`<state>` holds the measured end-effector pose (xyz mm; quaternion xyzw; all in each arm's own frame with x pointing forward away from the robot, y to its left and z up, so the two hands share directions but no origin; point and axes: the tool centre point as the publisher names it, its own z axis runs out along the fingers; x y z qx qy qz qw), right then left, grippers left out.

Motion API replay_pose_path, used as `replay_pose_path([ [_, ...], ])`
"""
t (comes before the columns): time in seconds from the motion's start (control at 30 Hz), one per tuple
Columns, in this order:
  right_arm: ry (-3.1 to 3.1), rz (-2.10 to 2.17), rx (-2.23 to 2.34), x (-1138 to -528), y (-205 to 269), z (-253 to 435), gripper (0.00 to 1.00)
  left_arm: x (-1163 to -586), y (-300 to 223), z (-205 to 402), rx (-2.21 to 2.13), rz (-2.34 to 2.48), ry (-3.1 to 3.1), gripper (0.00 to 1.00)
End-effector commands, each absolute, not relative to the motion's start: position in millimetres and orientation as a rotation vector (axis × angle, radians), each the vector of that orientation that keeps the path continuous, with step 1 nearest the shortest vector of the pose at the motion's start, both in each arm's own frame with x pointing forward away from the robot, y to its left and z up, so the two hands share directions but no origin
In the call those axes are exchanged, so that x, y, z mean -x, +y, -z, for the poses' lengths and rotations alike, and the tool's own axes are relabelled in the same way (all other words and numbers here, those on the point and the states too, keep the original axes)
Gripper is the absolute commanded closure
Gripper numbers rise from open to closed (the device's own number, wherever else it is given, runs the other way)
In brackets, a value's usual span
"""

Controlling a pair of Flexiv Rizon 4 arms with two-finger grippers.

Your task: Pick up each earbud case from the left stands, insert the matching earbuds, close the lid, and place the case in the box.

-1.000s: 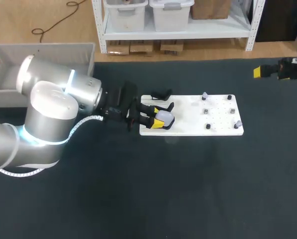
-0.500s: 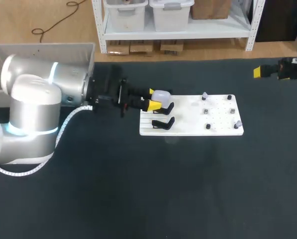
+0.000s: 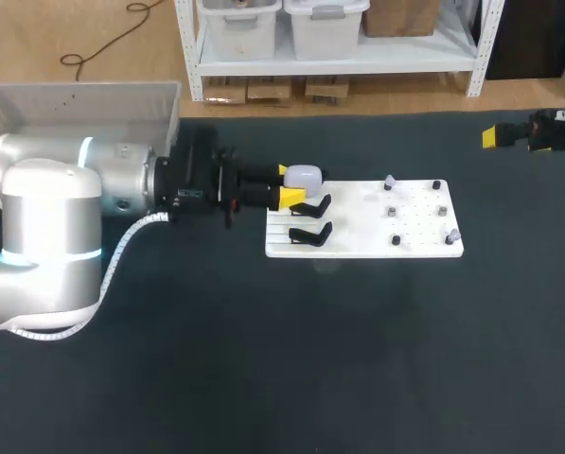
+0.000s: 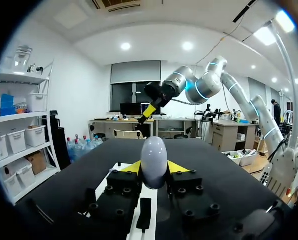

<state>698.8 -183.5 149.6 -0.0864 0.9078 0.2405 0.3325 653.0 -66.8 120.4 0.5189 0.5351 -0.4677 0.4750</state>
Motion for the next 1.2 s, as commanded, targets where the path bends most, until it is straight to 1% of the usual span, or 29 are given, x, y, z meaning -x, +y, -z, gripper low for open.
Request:
replay_pose_path([
  [0.03,2.372,-0.630,0.228,-699,-184,-150,0.00,-650,-67,-121,-1.254,1.126,1.315,1.00],
  [0.43,2.372,-0.630,0.228,-699,-184,-150,0.00,-650,-67,-121,-1.254,1.126,1.315,1.00],
  [0.57,2.367,-0.638,0.239,-697,-181,-152,0.00,-640,-70,-116,-1.269,1.139,1.288,1.00],
  [0.87,2.409,-0.619,0.488,-660,-129,-165,0.00,-643,-79,-115,-1.281,1.148,1.252,1.00],
  [1.2,2.421,-0.656,0.622,-617,-68,-167,0.00,-646,-83,-111,-1.281,1.190,1.233,1.00],
])
